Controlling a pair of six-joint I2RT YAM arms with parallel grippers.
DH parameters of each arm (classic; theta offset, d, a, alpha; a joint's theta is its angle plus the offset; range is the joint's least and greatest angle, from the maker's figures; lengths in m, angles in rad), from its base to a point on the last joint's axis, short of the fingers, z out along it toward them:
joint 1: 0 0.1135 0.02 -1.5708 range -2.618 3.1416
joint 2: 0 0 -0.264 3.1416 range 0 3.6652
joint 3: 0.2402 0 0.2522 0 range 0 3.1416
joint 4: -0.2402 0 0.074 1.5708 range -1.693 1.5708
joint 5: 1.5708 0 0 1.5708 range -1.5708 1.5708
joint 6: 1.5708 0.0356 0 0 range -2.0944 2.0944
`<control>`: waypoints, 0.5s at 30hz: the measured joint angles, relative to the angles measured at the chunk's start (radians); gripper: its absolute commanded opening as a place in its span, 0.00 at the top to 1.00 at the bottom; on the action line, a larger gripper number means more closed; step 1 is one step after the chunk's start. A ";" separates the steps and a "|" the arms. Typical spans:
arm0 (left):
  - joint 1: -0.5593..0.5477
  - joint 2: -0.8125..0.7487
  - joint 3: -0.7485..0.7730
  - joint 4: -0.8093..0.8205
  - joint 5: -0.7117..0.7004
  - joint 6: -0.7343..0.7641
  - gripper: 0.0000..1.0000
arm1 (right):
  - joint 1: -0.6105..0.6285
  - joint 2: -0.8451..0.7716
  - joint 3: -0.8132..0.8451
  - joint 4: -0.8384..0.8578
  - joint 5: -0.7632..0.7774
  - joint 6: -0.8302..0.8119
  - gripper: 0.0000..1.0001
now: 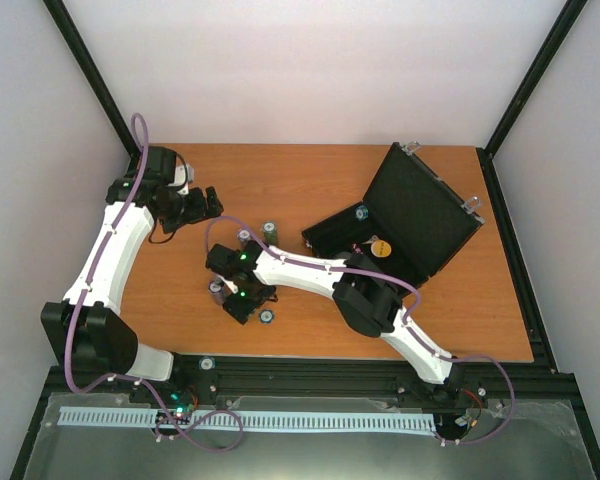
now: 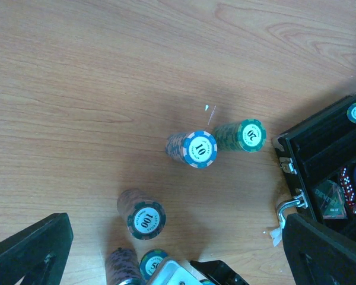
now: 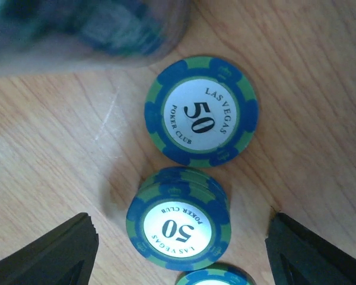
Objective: Pack up texas hold em set
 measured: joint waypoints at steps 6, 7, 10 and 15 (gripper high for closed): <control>0.000 -0.001 0.000 0.000 0.000 0.008 0.00 | 0.000 0.007 0.010 -0.001 -0.013 0.015 0.35; 0.000 -0.002 -0.002 0.001 0.000 0.008 0.00 | 0.000 0.007 0.011 -0.002 -0.014 0.018 0.37; 0.000 -0.011 -0.012 0.003 -0.002 0.008 0.00 | 0.000 0.007 0.010 -0.006 -0.019 0.027 0.46; 0.000 -0.030 -0.030 0.011 -0.004 0.007 0.00 | 0.002 0.007 0.006 -0.012 -0.024 0.038 0.57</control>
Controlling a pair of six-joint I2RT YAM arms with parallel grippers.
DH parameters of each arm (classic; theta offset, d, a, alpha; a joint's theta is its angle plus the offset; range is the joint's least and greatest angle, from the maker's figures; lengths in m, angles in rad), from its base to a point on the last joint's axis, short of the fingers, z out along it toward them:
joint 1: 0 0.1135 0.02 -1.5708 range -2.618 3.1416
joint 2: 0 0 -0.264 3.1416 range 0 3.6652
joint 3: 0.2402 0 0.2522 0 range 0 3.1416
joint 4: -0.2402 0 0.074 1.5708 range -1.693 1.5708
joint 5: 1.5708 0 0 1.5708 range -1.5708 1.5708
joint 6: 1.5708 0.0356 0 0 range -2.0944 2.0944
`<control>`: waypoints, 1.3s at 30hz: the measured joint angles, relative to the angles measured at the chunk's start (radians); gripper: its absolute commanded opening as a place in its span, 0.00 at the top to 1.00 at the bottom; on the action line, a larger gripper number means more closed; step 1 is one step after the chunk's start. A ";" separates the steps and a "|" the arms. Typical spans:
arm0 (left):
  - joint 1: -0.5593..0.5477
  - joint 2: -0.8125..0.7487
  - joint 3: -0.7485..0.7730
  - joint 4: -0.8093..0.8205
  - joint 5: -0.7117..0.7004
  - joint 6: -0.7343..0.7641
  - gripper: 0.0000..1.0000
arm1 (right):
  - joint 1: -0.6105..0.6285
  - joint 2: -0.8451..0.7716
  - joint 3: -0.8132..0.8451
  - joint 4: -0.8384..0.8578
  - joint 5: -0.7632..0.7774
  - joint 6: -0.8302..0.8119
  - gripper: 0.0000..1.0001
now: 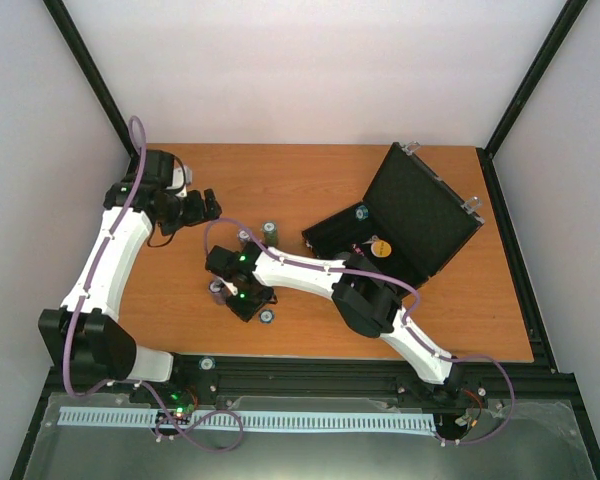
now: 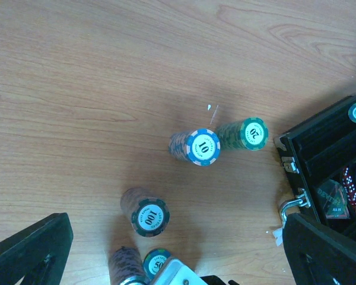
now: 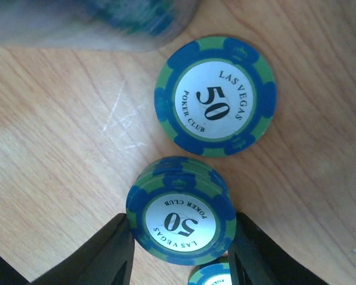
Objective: Pack up texas hold em set
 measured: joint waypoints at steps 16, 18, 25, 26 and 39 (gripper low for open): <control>0.000 -0.024 -0.022 0.007 0.004 -0.001 0.00 | -0.073 -0.108 -0.197 0.095 0.019 0.031 0.65; 0.000 -0.024 -0.024 0.005 0.003 0.000 0.00 | -0.103 -0.122 -0.220 0.100 0.027 0.032 0.65; 0.000 -0.024 -0.037 -0.006 0.004 0.001 0.00 | -0.187 -0.135 -0.249 0.139 0.050 0.037 0.59; 0.000 -0.024 -0.037 -0.006 0.004 0.001 0.00 | -0.193 -0.137 -0.253 0.145 0.051 0.037 0.53; 0.000 -0.010 -0.040 -0.005 0.004 0.001 0.00 | -0.200 -0.152 -0.275 0.149 0.142 0.001 0.00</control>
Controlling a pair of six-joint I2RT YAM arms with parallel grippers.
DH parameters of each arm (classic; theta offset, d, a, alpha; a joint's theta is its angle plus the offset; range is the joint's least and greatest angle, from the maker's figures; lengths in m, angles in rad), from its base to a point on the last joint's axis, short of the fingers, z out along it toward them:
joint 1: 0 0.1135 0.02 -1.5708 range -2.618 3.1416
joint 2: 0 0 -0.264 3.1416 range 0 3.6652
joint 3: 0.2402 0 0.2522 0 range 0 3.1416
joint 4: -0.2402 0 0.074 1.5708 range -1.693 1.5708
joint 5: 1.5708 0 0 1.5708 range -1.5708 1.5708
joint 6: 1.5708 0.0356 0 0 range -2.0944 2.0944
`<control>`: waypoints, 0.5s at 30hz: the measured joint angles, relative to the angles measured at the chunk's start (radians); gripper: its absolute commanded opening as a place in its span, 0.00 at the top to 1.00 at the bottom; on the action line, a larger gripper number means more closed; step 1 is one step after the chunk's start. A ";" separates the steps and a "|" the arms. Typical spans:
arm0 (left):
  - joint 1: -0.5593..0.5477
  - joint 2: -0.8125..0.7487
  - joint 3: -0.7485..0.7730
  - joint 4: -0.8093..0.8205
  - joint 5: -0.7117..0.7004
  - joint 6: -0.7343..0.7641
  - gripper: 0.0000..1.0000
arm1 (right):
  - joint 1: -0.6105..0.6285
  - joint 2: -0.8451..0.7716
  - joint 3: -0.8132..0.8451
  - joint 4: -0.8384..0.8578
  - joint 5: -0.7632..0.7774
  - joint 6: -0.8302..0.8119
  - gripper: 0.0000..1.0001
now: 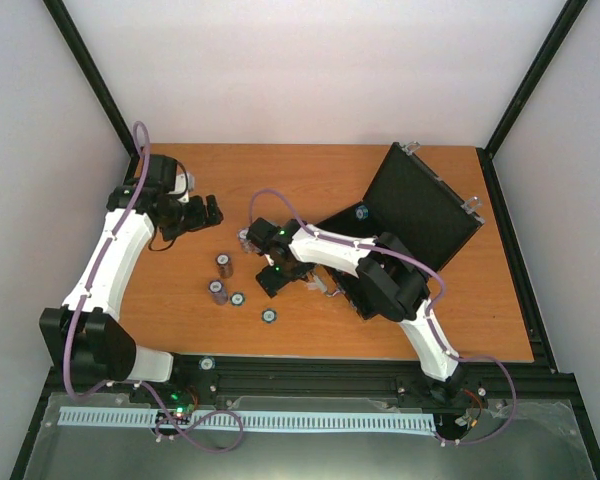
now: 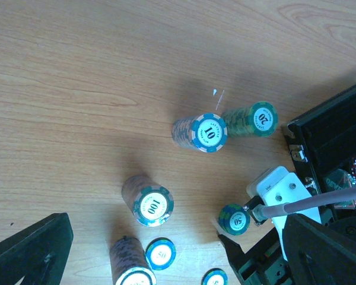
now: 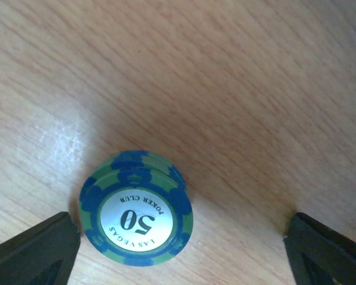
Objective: Pack up texas hold em set
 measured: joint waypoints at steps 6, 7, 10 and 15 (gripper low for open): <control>0.000 0.009 0.001 -0.001 -0.018 0.000 0.00 | 0.005 -0.020 -0.003 -0.050 0.012 -0.008 0.00; 0.000 0.009 0.002 -0.002 -0.024 0.000 0.00 | 0.008 -0.031 -0.006 -0.056 0.014 -0.007 0.00; 0.000 0.009 0.005 -0.006 -0.035 0.000 0.00 | 0.031 -0.078 -0.013 -0.083 0.021 0.009 0.00; 0.000 0.009 0.005 -0.008 -0.038 0.000 0.00 | 0.109 -0.138 -0.013 -0.105 0.013 0.041 0.04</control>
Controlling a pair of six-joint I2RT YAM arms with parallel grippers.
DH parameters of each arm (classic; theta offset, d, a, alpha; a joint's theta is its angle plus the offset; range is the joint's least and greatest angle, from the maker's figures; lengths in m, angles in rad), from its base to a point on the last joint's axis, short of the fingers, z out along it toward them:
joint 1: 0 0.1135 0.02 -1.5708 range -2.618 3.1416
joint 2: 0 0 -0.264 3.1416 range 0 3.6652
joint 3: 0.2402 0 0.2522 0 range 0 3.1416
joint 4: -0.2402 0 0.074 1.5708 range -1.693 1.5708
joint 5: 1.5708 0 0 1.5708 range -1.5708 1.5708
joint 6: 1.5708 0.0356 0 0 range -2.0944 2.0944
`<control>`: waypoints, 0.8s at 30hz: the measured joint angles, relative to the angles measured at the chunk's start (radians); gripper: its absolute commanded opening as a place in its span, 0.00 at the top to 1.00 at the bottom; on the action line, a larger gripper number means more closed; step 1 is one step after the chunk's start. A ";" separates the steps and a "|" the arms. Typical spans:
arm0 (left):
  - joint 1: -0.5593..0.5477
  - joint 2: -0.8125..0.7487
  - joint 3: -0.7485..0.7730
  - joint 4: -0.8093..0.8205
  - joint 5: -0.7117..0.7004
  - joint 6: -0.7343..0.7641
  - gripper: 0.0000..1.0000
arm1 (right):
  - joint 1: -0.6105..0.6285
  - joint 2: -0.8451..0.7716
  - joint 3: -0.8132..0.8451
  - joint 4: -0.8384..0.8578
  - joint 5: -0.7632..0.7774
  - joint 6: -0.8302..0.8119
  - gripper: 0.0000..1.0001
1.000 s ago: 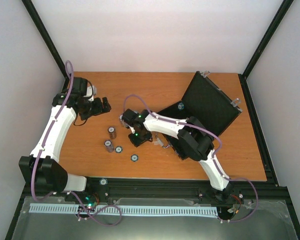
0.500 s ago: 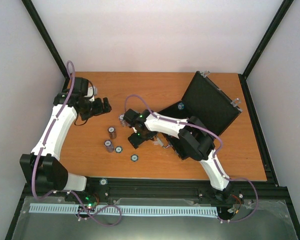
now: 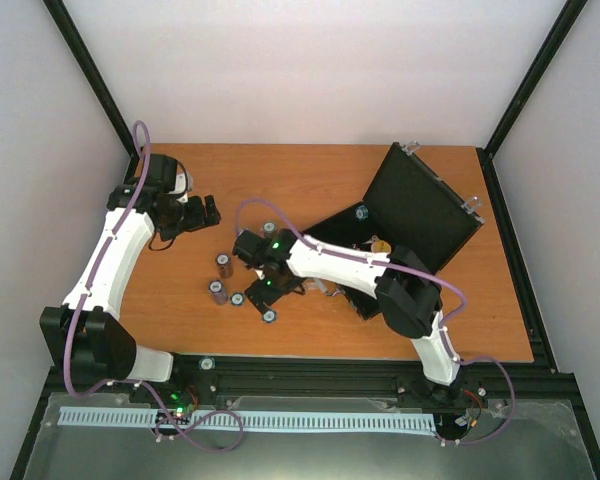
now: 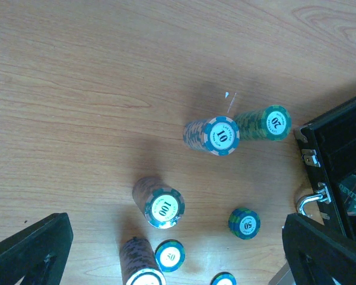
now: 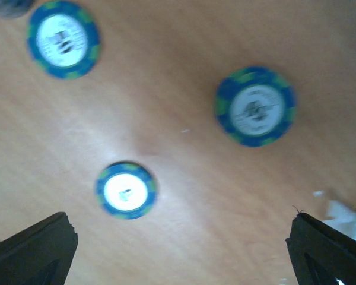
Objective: Pack up texas hold em set
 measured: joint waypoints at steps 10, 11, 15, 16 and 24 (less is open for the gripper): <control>0.000 -0.006 -0.012 0.001 0.009 0.000 0.00 | 0.103 0.057 0.000 -0.001 -0.056 0.064 0.13; 0.000 -0.010 -0.016 0.001 0.010 0.000 0.00 | 0.102 0.066 -0.001 0.001 -0.056 0.068 0.13; 0.000 -0.025 -0.018 0.001 0.013 0.000 0.00 | 0.100 0.095 -0.003 0.006 -0.048 0.076 0.18; 0.000 -0.029 -0.018 0.001 0.013 0.000 0.00 | 0.100 0.104 -0.003 0.008 -0.046 0.078 0.20; 0.000 -0.036 -0.018 0.002 0.015 0.000 0.00 | 0.100 0.123 -0.006 0.019 -0.024 0.077 0.39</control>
